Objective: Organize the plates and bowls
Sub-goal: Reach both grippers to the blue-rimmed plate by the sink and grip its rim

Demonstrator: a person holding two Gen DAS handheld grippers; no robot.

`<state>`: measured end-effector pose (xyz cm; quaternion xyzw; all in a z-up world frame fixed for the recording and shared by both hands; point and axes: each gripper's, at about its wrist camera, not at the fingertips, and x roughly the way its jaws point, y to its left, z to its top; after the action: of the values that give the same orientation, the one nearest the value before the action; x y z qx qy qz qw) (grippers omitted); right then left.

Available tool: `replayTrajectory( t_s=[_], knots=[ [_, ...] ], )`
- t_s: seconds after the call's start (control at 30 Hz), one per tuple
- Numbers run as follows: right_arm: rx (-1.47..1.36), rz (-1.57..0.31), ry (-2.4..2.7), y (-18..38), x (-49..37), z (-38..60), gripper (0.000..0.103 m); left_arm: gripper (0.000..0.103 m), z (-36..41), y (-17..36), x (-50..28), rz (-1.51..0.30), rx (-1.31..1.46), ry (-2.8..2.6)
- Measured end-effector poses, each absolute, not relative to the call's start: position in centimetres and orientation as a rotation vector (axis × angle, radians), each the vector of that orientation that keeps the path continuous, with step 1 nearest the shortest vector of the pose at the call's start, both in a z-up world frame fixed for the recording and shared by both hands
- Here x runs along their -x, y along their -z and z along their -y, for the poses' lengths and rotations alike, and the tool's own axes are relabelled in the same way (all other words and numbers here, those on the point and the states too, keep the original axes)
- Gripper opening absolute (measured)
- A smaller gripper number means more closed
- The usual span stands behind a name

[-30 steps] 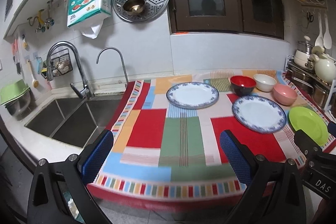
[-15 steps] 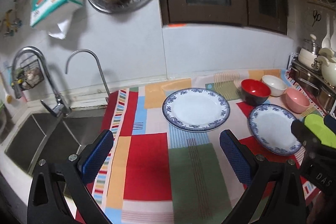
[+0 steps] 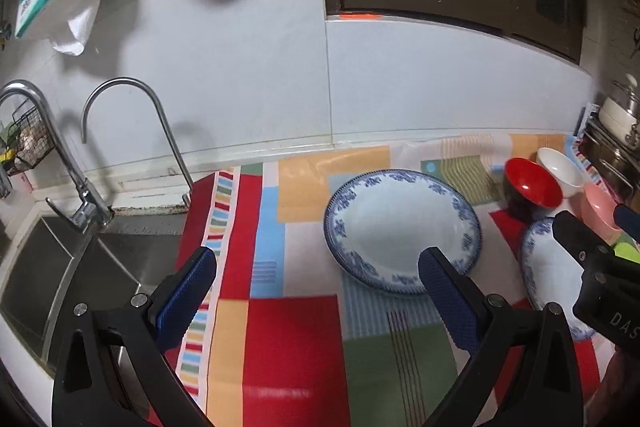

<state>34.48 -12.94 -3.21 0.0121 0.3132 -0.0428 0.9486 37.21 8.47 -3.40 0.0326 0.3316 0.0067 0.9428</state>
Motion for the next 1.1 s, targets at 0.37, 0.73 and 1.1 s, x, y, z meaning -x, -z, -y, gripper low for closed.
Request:
replayTrajectory(
  t_s=[0.37, 0.73, 1.1],
  knots=[
    [-0.021, -0.725, 0.076, 7.1, -42.1, 12.0, 0.102, 0.096, -8.7, 6.7, -44.2, -0.736, -0.113, -0.033],
    [-0.062, -0.844, 0.133, 11.7, -48.2, 12.8, 0.09, 0.082, -8.1, 11.5, -50.7, -0.867, -0.097, 0.019],
    [-0.087, -0.936, 0.159, 14.9, -50.8, 13.5, 0.075, 0.068, -7.1, 14.5, -53.6, -0.967, -0.107, 0.064]
  ],
)
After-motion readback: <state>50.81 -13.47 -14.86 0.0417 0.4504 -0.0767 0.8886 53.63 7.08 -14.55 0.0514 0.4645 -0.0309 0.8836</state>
